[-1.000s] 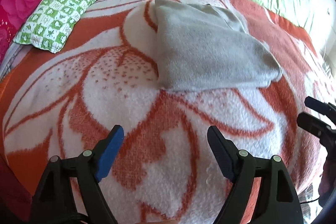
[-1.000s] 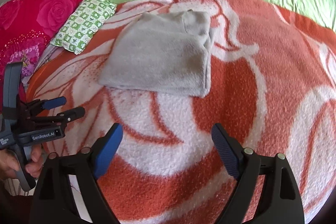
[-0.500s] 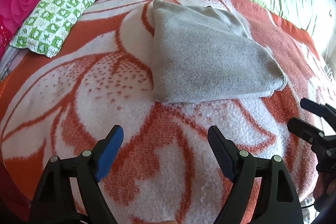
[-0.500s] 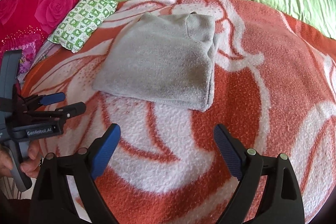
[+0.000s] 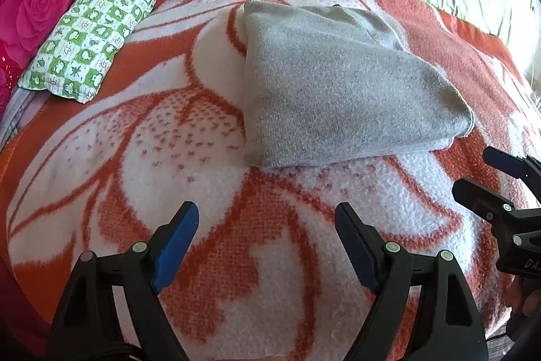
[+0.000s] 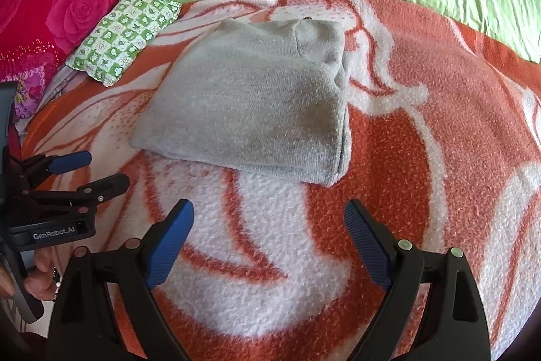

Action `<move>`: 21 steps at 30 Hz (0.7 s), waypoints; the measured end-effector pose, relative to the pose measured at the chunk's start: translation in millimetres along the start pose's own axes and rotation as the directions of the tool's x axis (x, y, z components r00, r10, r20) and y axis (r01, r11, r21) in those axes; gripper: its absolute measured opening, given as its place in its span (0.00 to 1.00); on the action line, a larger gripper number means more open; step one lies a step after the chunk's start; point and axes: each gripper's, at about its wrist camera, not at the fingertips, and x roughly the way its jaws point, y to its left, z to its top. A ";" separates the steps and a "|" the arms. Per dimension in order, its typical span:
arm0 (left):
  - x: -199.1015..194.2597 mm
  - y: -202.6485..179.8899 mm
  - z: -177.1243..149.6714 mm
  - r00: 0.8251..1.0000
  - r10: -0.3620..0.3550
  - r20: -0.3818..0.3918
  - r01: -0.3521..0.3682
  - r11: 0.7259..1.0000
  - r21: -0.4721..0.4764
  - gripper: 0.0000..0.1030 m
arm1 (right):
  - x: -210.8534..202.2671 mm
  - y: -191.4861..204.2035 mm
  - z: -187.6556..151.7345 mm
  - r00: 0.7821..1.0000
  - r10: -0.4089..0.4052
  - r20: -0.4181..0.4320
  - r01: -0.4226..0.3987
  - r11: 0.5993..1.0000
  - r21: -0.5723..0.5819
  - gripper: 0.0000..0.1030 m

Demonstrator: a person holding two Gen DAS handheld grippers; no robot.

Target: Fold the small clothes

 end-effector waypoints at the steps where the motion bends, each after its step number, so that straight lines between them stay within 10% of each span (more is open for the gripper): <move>1: -0.3 0.0 -0.3 1.000 0.000 0.000 0.000 1.000 -0.003 0.81 | 0.5 0.2 0.2 1.000 -0.001 0.000 0.001 1.000 -0.002 0.88; 21: -22.5 3.3 5.9 0.999 -0.011 0.048 0.012 1.000 -0.028 0.82 | -18.2 10.4 4.5 0.999 -0.006 0.053 0.008 0.999 -0.034 0.89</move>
